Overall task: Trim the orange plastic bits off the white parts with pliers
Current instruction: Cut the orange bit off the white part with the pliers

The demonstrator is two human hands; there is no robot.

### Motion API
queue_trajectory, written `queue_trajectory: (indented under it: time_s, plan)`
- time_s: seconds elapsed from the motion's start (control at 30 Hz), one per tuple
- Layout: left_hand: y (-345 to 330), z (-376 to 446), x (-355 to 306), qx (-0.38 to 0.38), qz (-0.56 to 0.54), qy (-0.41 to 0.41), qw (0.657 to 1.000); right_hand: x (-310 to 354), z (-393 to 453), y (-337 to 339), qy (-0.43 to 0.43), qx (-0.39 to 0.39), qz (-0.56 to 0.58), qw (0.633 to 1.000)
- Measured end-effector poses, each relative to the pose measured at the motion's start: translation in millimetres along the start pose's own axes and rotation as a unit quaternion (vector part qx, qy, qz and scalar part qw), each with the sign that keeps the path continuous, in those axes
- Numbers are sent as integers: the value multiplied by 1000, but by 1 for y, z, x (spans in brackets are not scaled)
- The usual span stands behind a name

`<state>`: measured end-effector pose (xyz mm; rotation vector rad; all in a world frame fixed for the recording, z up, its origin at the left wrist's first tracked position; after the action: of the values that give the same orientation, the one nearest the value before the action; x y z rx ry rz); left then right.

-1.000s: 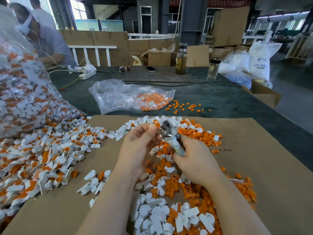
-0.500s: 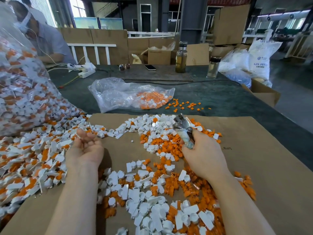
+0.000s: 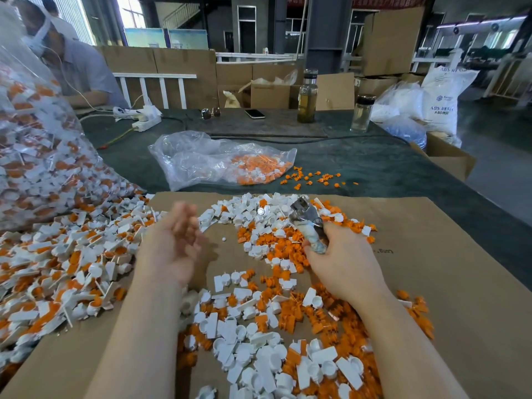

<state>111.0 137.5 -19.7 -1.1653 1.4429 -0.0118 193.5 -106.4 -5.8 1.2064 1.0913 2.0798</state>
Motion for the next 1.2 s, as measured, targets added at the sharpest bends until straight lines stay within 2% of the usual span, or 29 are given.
queue_trajectory:
  time_s: [0.03,0.07,0.13,0.2,0.43,0.53,0.63,0.83,0.9,1.03,1.2]
  plan:
    - [-9,-3,6,15,119,-7,993,1,0,-2,7,14,-2,1000]
    - [-16,-6,11,19,236,-29,971,2,0,-4,16,28,-8,999]
    - [-29,-9,20,35,370,-88,924,6,0,-10,38,54,-32,997]
    - [-32,-12,27,50,484,-133,863,11,-2,-17,56,75,-55,994]
    - [-40,-13,32,89,666,-205,712,14,-2,-25,51,113,-82,989]
    - [-44,-13,38,125,706,-216,663,14,-3,-24,57,127,-75,987]
    - [-45,-11,43,123,735,-228,627,16,-3,-24,61,149,-73,984]
    - [-46,-13,44,114,734,-239,626,18,-4,-26,72,161,-60,983]
    - [-45,-14,43,105,722,-243,639,17,-5,-27,67,156,-60,984]
    - [-45,-16,39,86,649,-225,722,14,-3,-25,49,124,-55,989]
    - [-44,-17,39,84,585,-173,788,9,1,-14,5,50,9,999]
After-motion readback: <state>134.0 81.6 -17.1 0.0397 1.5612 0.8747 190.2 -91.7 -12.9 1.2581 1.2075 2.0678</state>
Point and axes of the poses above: each hand's wrist, its own z-axis towards the middle knuckle, its own y-axis out of the back of the hand, x = y × z, the point moved 4 cm from there along z, towards the middle knuckle, and after that the axes turned 2 degrees about y, right-handed, at the moved point
